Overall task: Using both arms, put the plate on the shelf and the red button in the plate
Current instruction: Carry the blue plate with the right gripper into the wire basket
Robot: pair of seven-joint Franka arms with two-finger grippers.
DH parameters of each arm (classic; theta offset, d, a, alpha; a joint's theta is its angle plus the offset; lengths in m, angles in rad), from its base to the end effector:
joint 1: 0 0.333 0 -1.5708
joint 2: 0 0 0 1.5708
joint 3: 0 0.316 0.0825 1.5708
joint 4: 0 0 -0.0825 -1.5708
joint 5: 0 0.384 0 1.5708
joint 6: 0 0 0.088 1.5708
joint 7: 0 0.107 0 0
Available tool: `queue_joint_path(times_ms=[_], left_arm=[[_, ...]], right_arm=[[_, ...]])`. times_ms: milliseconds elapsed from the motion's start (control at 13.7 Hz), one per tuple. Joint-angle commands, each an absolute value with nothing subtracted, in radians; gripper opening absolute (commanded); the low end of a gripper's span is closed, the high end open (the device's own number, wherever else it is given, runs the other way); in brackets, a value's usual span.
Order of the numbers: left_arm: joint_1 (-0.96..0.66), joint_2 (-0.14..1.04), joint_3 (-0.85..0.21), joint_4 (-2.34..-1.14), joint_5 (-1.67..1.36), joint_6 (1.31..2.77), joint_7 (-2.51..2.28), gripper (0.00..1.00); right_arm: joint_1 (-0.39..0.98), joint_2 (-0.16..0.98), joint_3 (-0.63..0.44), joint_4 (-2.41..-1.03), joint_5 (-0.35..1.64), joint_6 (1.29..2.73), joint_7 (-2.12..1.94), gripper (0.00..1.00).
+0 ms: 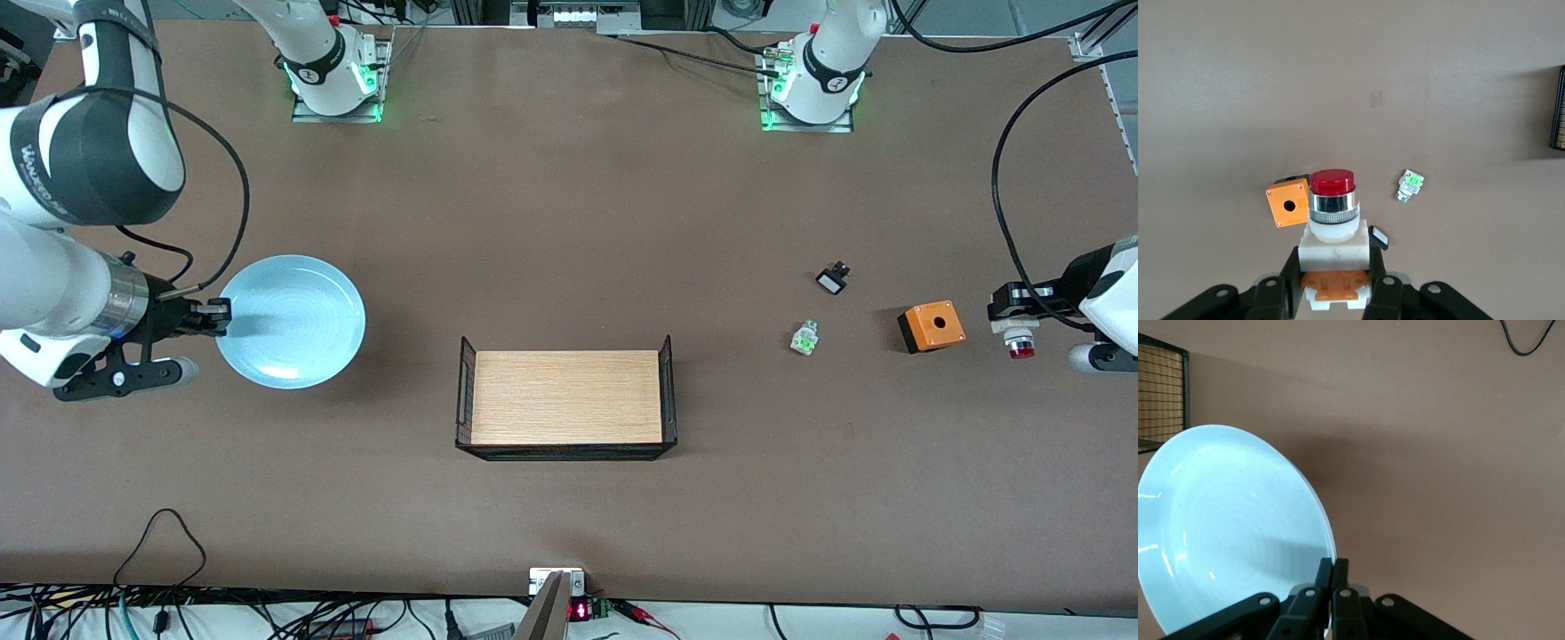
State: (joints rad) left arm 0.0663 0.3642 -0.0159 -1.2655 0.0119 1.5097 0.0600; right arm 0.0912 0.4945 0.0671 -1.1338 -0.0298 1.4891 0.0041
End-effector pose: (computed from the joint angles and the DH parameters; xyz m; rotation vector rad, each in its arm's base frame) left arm 0.6514 0.0361 0.5419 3.1355 -0.0139 -0.1885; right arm 0.6765 0.0932 0.5146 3.1169 0.2311 -0.2160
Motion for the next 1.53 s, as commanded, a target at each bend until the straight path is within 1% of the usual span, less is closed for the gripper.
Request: queue_joint_path(times_ms=[0,437,728,874,1166,1457], left_arm=[[0.061,0.345,-0.021,-1.281,0.029,1.513,0.048,0.00],[0.051,0.344,-0.021,-1.287,0.029,1.473,0.015,0.00],[0.049,0.344,-0.021,-1.287,0.028,1.471,0.014,0.00],[0.049,0.344,-0.021,-1.287,0.028,1.471,0.014,0.00],[0.049,0.344,-0.021,-1.287,0.028,1.470,0.014,0.00],[0.049,0.344,-0.021,-1.287,0.028,1.468,0.014,0.00]], right_arm=[[0.133,0.482,0.080,-1.104,0.009,1.463,0.122,0.00],[0.300,0.472,0.089,-1.046,0.009,1.486,0.464,0.00],[0.397,0.486,0.091,-1.046,0.009,1.601,0.662,0.00],[0.443,0.521,0.089,-1.048,0.008,1.670,0.747,0.00],[0.486,0.590,0.089,-1.051,0.008,1.784,0.828,0.00],[0.502,0.655,0.089,-1.052,0.003,1.888,0.854,0.00]])
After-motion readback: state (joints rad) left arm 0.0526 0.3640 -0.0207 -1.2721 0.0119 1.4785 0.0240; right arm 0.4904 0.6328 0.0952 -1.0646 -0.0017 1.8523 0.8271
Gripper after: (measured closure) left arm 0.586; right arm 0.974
